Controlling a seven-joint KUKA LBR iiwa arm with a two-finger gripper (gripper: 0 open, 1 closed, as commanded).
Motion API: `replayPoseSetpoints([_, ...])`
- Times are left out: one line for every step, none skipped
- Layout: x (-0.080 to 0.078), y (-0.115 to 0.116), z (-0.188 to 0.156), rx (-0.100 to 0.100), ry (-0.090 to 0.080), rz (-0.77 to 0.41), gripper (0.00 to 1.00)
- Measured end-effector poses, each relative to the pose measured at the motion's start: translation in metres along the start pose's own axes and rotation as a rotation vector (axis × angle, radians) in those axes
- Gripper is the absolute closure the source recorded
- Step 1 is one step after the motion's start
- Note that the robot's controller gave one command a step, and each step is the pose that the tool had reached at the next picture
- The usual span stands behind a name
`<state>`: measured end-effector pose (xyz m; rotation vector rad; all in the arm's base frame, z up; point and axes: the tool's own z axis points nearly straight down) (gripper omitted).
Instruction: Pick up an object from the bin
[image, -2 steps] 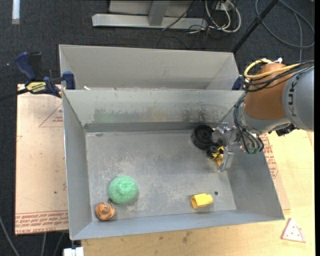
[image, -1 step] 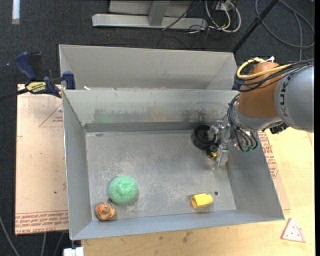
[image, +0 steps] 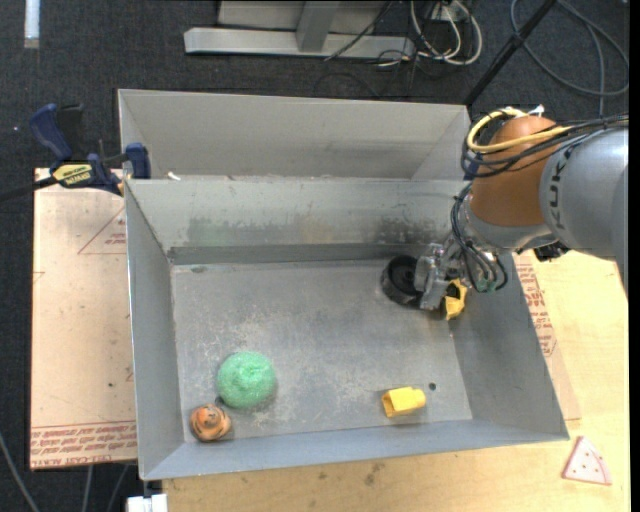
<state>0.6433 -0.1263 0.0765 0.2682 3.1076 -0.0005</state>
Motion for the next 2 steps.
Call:
replayPoseSetpoints([0.000,0.000,0.000,0.000,0.000,0.000,1.00])
replayPoseSetpoints([0.007,-0.013,-0.027,0.000,0.021,-0.019,1.00])
